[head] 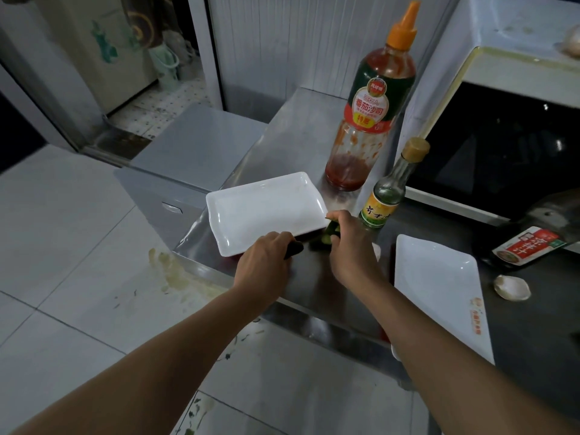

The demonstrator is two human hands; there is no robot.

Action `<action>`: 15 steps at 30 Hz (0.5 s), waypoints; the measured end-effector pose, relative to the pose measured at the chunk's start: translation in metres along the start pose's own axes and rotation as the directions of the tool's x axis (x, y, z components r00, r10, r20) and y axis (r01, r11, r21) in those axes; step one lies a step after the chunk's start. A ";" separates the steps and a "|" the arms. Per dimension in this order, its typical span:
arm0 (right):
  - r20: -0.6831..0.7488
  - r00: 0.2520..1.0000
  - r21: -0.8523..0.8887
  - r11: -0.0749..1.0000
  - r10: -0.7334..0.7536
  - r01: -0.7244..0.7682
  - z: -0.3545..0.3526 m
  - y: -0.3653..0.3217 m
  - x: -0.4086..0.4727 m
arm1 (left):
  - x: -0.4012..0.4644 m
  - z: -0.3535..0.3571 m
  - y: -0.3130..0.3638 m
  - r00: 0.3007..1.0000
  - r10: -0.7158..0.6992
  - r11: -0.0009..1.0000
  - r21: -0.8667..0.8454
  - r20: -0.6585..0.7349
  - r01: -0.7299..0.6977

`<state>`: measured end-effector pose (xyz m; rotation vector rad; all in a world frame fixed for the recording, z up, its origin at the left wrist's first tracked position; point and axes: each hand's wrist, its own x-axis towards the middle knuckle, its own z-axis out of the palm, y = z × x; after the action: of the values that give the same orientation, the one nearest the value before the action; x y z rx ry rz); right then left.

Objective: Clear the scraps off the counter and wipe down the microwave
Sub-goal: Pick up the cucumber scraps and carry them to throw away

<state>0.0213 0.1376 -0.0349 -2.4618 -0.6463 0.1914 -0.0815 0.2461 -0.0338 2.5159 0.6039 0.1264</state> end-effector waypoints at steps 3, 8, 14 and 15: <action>0.013 1.000 -0.008 1.000 0.006 -0.006 0.006 -0.001 -0.001 | 0.003 0.001 0.000 1.000 0.000 1.000 -0.007 0.006 0.000; 0.012 1.000 -0.022 0.999 -0.025 0.025 0.014 0.004 -0.007 | 0.001 0.002 -0.004 1.000 0.010 1.000 -0.029 0.018 -0.010; 0.012 0.996 -0.067 0.994 -0.091 0.091 0.018 0.010 -0.006 | -0.004 0.001 -0.008 1.000 0.006 0.999 -0.037 0.027 -0.005; 0.007 0.995 -0.065 0.993 -0.095 0.096 0.019 0.011 -0.005 | -0.004 0.001 -0.009 1.000 0.004 0.999 -0.044 0.031 -0.002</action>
<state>0.0161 0.1369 -0.0568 -2.4867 -0.7814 0.1393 -0.0880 0.2507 -0.0390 2.4715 0.5787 0.1002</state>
